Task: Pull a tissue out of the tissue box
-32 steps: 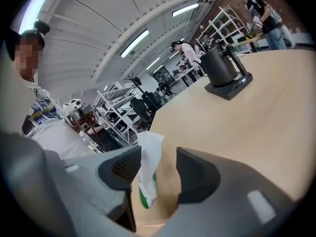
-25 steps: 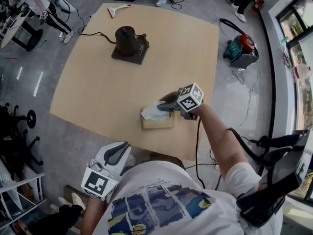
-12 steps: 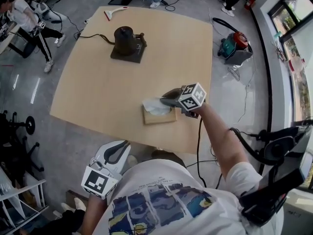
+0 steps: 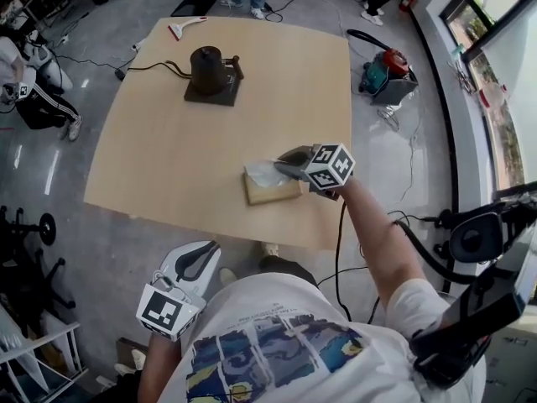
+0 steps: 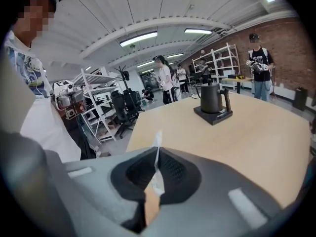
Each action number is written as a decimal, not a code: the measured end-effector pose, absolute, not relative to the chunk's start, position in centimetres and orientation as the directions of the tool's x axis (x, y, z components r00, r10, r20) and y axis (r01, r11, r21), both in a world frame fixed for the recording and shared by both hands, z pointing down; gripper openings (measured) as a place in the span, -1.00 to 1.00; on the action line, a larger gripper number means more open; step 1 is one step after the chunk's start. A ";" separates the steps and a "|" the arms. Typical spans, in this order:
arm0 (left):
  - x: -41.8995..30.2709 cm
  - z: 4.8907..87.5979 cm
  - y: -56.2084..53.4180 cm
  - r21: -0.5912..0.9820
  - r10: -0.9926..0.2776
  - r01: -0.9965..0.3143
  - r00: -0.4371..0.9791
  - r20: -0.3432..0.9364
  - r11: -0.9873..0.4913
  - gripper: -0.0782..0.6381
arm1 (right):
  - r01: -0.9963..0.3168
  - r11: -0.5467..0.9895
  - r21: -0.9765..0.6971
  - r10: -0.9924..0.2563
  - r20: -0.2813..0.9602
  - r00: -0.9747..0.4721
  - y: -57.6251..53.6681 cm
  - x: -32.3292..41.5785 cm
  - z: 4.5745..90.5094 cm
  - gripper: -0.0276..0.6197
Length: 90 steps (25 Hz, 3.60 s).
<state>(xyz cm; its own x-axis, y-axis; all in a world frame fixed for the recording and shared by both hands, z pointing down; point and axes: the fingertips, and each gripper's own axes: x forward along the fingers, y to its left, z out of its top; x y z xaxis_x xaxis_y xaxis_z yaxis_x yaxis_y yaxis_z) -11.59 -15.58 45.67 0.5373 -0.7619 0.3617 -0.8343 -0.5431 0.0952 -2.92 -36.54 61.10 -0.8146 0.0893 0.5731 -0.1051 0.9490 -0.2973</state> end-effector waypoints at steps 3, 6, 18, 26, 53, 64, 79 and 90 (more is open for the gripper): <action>-12.0 45.3 -14.5 0.095 -0.760 -0.829 0.545 0.353 -0.551 -0.70 | -0.133 0.954 -0.270 0.049 0.575 -0.817 -35.8 -3.0 60.5 -0.91; -12.2 45.0 -13.8 0.107 -0.756 -0.820 0.563 0.333 -0.563 -0.70 | -0.160 0.958 -0.239 0.011 0.586 -0.810 -35.5 -2.7 59.9 -0.91; -13.6 45.0 -10.4 0.073 -0.717 -0.778 0.608 0.340 -0.624 -0.70 | -0.284 0.952 -0.119 -0.162 0.591 -0.790 -34.6 -2.8 57.4 -0.91; -14.1 45.5 -9.0 0.080 -0.681 -0.740 0.651 0.335 -0.668 -0.70 | -0.391 0.919 -0.053 -0.301 0.545 -0.782 -34.4 -2.1 54.5 -0.91; -16.3 45.4 -3.0 0.079 -0.667 -0.707 0.693 0.274 -0.702 -0.70 | -0.442 0.893 0.091 -0.436 0.420 -0.796 -21.0 -2.6 43.3 -0.91; -16.1 45.6 -2.2 0.079 -0.652 -0.694 0.704 0.281 -0.716 -0.70 | -0.411 0.908 0.086 -0.412 0.369 -0.833 -15.5 -3.9 41.0 -0.91; -13.3 45.9 -1.1 0.077 -0.598 -0.637 0.753 0.275 -0.767 -0.70 | -0.365 0.925 0.107 -0.379 0.342 -0.860 -10.4 -3.0 39.4 -0.91; -14.2 45.7 -3.7 0.078 -0.608 -0.651 0.740 0.287 -0.755 -0.66 | -0.329 0.941 0.083 -0.338 0.320 -0.885 -11.4 -4.1 38.5 -0.91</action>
